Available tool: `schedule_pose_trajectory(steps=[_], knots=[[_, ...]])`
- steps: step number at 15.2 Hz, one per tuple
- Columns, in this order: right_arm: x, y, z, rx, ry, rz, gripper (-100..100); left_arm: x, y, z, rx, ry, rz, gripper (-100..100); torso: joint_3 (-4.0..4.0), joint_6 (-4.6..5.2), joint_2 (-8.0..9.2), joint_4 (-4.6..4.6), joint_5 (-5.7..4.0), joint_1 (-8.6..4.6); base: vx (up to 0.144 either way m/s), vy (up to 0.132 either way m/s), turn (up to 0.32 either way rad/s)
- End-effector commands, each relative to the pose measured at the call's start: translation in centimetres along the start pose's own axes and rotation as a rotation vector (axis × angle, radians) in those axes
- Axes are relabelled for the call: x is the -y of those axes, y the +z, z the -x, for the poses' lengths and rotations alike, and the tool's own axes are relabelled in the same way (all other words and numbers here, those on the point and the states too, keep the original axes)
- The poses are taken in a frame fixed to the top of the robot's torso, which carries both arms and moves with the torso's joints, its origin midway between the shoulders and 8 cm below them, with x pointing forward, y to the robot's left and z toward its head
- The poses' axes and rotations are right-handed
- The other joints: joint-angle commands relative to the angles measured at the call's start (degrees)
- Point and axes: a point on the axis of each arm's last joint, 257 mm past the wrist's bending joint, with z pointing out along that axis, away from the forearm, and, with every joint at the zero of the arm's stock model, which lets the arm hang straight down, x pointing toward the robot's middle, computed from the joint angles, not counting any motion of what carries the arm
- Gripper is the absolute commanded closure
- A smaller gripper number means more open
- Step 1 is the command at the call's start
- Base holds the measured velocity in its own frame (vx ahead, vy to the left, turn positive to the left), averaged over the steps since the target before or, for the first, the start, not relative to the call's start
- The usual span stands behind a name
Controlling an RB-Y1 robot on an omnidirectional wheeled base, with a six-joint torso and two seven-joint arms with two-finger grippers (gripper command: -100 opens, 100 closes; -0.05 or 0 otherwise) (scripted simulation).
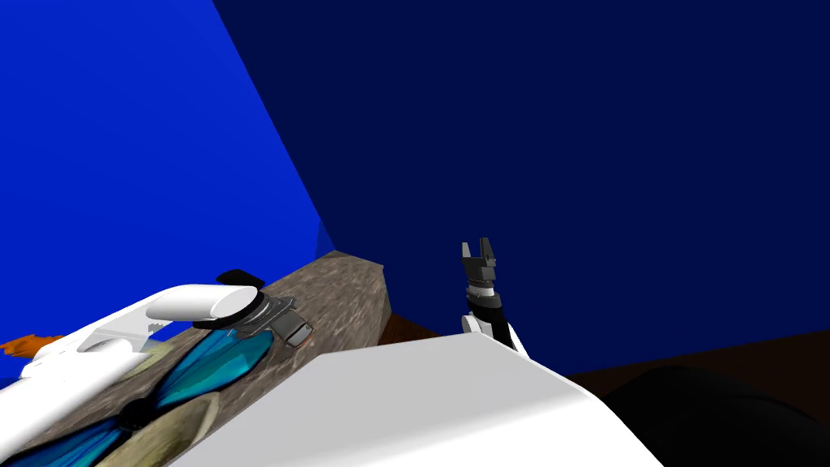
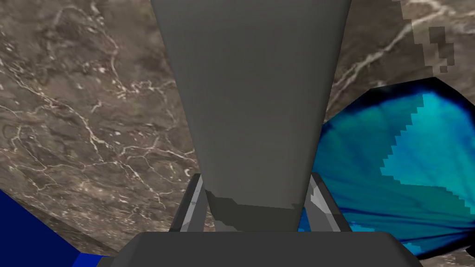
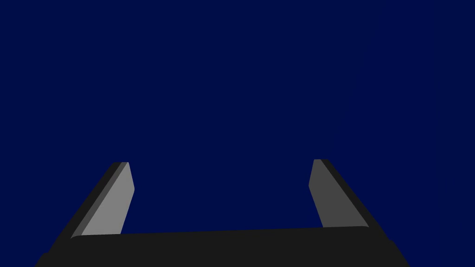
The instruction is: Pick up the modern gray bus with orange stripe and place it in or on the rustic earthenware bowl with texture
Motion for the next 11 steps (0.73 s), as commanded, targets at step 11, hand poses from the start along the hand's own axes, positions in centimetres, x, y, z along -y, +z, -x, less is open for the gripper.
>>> schedule_pose_trajectory(steps=[11], knots=[[0.0,0.0,0.0,0.000,0.000,0.000,0,1.9,-5.0,1.4,0.025,0.083,0.003,100,0.30,0.02,0.47,0.16,-0.23,-0.13,-0.060,0.005,0.057]])
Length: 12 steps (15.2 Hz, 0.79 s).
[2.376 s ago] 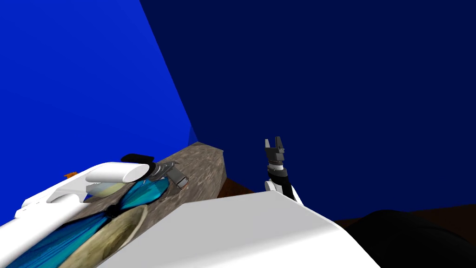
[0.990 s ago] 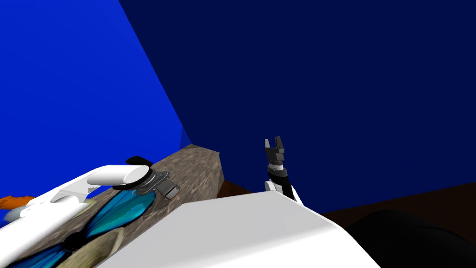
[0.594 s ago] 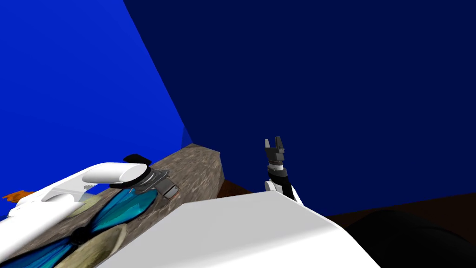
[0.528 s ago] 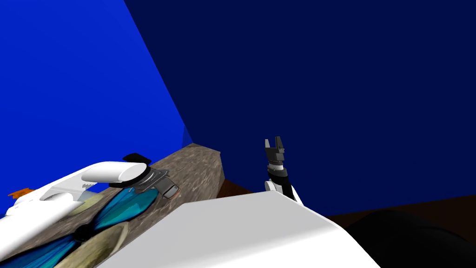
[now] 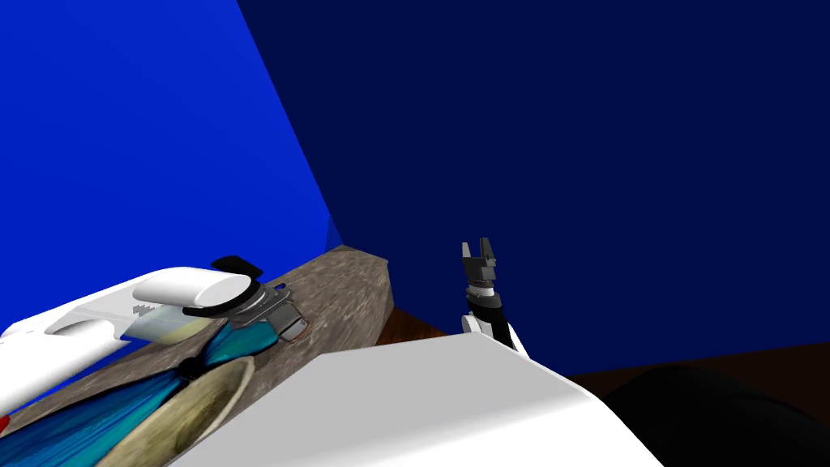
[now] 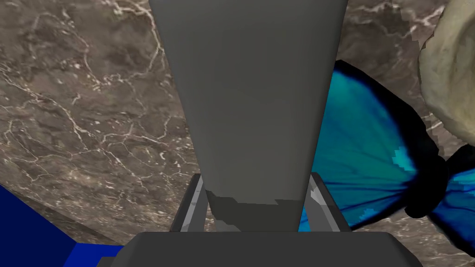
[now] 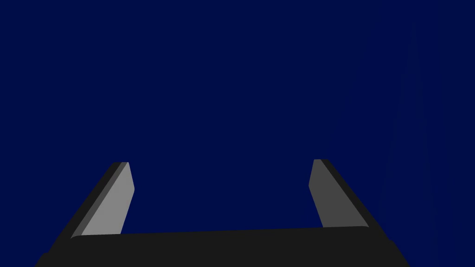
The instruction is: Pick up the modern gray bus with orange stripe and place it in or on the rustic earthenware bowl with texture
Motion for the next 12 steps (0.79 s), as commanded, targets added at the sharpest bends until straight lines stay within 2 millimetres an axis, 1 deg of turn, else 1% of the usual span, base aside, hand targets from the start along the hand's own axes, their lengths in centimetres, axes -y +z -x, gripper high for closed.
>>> schedule_pose_trajectory(steps=[1,6,12], knots=[[0.0,0.0,0.0,0.000,0.000,0.000,0,0.5,-1.3,0.3,0.006,0.021,0.002,100,0.00,0.00,0.00,0.00,0.00,0.00,-0.081,0.009,0.070],[0.0,0.0,0.0,0.000,0.000,0.000,0,1.4,-4.0,0.7,0.018,0.072,0.014,100,0.11,0.00,0.14,0.07,-0.14,-0.16,-0.090,0.008,0.070],[0.0,0.0,0.0,0.000,0.000,0.000,0,2.3,-7.3,0.7,0.030,0.137,0.039,100,0.22,-0.07,0.31,0.13,-0.25,-0.24,-0.101,0.018,0.082]])
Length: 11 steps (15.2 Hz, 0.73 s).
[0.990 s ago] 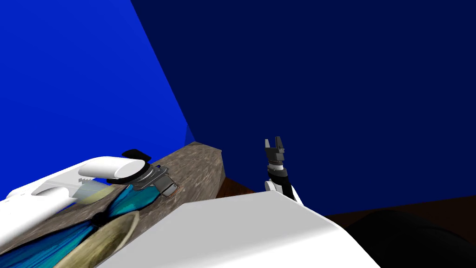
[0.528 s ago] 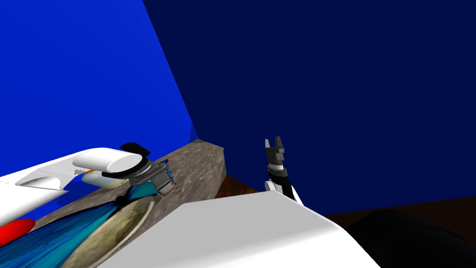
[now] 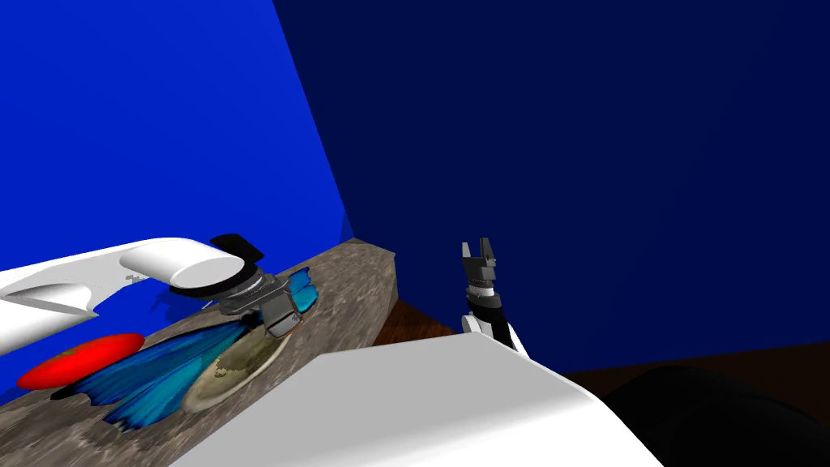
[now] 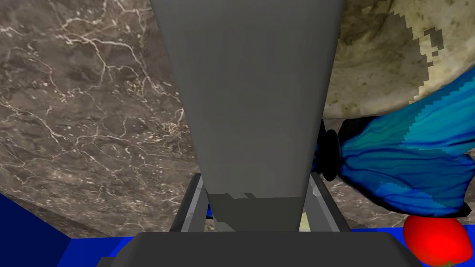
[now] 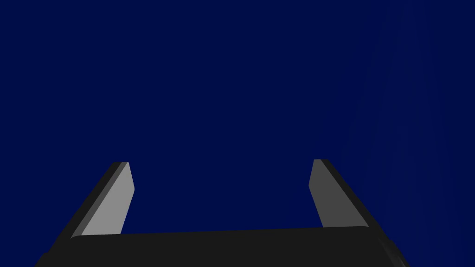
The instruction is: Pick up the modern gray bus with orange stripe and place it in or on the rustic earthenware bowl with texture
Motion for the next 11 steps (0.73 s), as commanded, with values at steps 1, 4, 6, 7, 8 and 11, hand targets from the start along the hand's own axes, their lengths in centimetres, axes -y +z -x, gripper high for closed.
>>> schedule_pose_trajectory(steps=[1,4,6,7,8,11], knots=[[0.0,0.0,0.0,0.000,0.000,0.000,0,0.2,-1.2,0.1,0.004,0.023,0.012,100,0.00,0.00,0.00,0.00,0.00,0.00,-0.093,0.016,0.069],[0.0,0.0,0.0,0.000,0.000,0.000,0,0.5,-2.6,0.0,0.008,0.052,0.028,100,0.00,0.00,-0.02,0.02,-0.06,-0.08,-0.086,0.015,0.072],[0.0,0.0,0.0,0.000,0.000,0.000,0,0.6,-3.5,-0.1,0.010,0.070,0.038,100,0.01,-0.01,-0.02,0.03,-0.09,-0.16,-0.080,0.010,0.069],[0.0,0.0,0.0,0.000,0.000,0.000,0,0.7,-3.8,-0.2,0.011,0.078,0.044,100,0.02,-0.01,-0.02,0.05,-0.12,-0.17,-0.079,0.019,0.066],[0.0,0.0,0.0,0.000,0.000,0.000,0,0.7,-4.2,-0.3,0.012,0.086,0.049,100,0.02,0.00,-0.01,0.05,-0.13,-0.18,-0.075,0.017,0.049],[0.0,0.0,0.0,0.000,0.000,0.000,0,0.9,-5.3,-0.5,0.015,0.110,0.066,100,0.01,0.01,-0.06,0.07,-0.17,-0.24,-0.064,0.015,0.054]])
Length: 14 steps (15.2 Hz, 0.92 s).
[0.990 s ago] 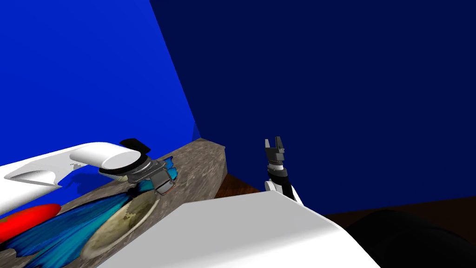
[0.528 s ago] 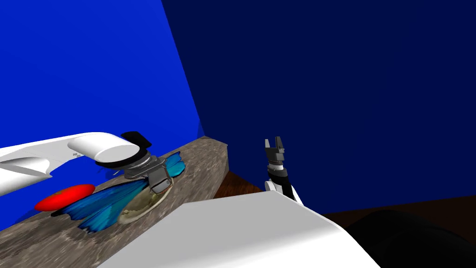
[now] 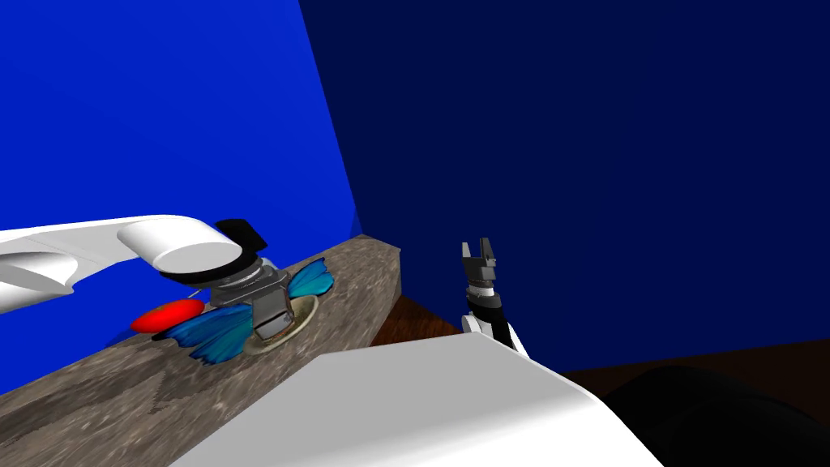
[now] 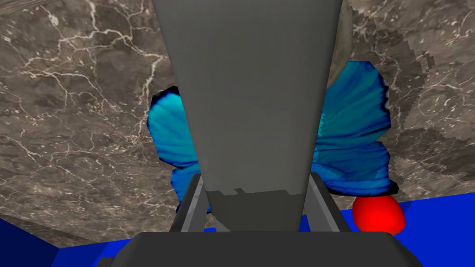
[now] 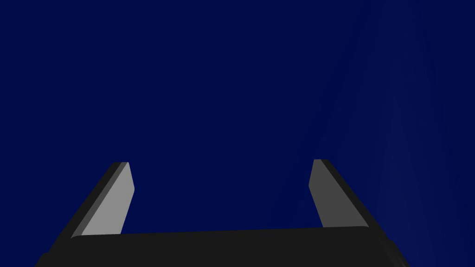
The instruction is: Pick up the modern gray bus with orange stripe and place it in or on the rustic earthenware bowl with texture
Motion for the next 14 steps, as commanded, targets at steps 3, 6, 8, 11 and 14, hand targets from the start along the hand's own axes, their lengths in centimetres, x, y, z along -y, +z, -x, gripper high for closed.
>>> schedule_pose_trajectory(steps=[3,6,8,11,14], knots=[[0.0,0.0,0.0,0.000,0.000,0.000,0,0.0,-0.6,-0.2,0.001,0.015,0.011,100,0.02,-0.01,0.01,0.02,-0.03,-0.02,-0.055,0.017,0.046],[0.0,0.0,0.0,0.000,0.000,0.000,0,0.0,-0.7,-0.2,0.001,0.017,0.014,-100,-0.09,0.02,-0.19,-0.02,-0.02,-0.08,-0.007,0.002,0.001],[0.0,0.0,0.0,0.000,0.000,0.000,0,0.0,-0.7,-0.2,0.001,0.017,0.014,-100,-0.14,0.03,-0.25,-0.04,-0.03,-0.10,0.000,0.000,0.000],[0.0,0.0,0.0,0.000,0.000,0.000,0,0.5,-2.7,-0.7,-0.017,0.028,0.008,-100,-0.22,0.02,-0.41,-0.06,-0.01,0.04,0.045,0.051,0.052],[0.0,0.0,0.0,0.000,0.000,0.000,0,0.8,-3.9,-1.0,-0.027,0.036,0.005,-100,-0.31,0.02,-0.56,-0.11,0.04,0.21,0.062,0.074,0.037]])
